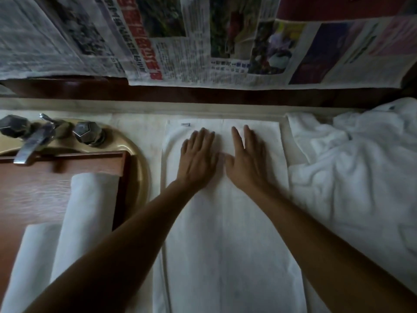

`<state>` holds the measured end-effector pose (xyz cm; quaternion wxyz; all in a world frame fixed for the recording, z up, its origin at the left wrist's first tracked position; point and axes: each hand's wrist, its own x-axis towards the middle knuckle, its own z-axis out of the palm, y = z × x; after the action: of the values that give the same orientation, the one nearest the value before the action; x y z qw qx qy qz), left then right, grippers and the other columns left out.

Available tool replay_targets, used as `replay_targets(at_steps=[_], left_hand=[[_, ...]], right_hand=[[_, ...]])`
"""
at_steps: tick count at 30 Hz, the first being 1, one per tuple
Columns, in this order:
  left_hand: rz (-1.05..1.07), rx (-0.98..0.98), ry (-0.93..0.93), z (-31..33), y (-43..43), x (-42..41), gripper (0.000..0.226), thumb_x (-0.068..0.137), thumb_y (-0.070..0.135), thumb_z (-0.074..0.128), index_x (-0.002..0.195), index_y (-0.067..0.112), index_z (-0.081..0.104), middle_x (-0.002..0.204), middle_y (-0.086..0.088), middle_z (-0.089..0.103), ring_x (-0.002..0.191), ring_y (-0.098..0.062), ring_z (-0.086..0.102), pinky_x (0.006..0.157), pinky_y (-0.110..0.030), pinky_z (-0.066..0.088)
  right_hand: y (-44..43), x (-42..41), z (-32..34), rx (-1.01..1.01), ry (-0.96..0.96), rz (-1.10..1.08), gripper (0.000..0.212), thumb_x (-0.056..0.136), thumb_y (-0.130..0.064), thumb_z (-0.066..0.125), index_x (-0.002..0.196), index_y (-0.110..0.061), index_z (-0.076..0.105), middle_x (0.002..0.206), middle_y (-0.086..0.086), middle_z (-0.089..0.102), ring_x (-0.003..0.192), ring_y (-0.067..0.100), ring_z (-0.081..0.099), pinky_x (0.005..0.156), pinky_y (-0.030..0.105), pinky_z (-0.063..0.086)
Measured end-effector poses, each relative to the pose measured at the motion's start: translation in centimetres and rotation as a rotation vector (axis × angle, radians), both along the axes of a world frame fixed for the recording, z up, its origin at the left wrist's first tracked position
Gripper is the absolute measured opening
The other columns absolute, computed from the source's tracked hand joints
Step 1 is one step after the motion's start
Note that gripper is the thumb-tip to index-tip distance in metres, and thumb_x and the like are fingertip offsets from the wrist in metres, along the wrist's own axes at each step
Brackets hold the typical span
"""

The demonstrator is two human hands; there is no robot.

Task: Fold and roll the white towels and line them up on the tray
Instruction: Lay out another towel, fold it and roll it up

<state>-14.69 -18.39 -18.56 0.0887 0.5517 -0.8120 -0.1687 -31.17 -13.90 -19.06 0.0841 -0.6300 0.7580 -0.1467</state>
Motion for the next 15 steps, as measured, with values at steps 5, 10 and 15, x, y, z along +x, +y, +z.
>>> replay_targets(at_steps=[5, 10, 15], left_hand=[[0.098, 0.020, -0.162, -1.0, -3.6, 5.1, 0.069, 0.107, 0.059, 0.012, 0.166, 0.024, 0.003, 0.173, -0.002, -0.006, 0.159, -0.021, -0.008, 0.129, -0.046, -0.001], [0.101, -0.043, -0.205, 0.7, -2.0, 6.0, 0.067, 0.108, 0.052, 0.016, 0.166, 0.020, 0.006, 0.173, -0.007, -0.003, 0.160, -0.024, -0.006, 0.128, -0.046, -0.003], [-0.042, -0.035, 0.002, -0.4, 11.0, 2.7, 0.062, 0.107, 0.045, 0.017, 0.166, 0.022, 0.016, 0.173, -0.004, 0.004, 0.160, -0.021, -0.003, 0.130, -0.047, 0.002]], right_hand=[[-0.9, -6.7, -1.4, 0.098, 0.160, -0.061, 0.070, 0.105, -0.058, 0.020, 0.162, -0.018, 0.025, 0.171, 0.011, 0.017, 0.158, 0.030, 0.012, 0.123, 0.062, 0.013], [0.8, -5.5, 1.6, 0.097, 0.072, -0.004, 0.067, 0.107, -0.053, 0.027, 0.164, -0.020, 0.016, 0.172, 0.009, 0.006, 0.159, 0.028, 0.002, 0.127, 0.054, 0.006], [9.7, 1.4, -0.2, -0.021, 0.134, 0.111, 0.061, 0.103, -0.043, 0.037, 0.158, -0.017, 0.038, 0.167, 0.016, 0.026, 0.156, 0.033, 0.021, 0.122, 0.061, 0.018]])
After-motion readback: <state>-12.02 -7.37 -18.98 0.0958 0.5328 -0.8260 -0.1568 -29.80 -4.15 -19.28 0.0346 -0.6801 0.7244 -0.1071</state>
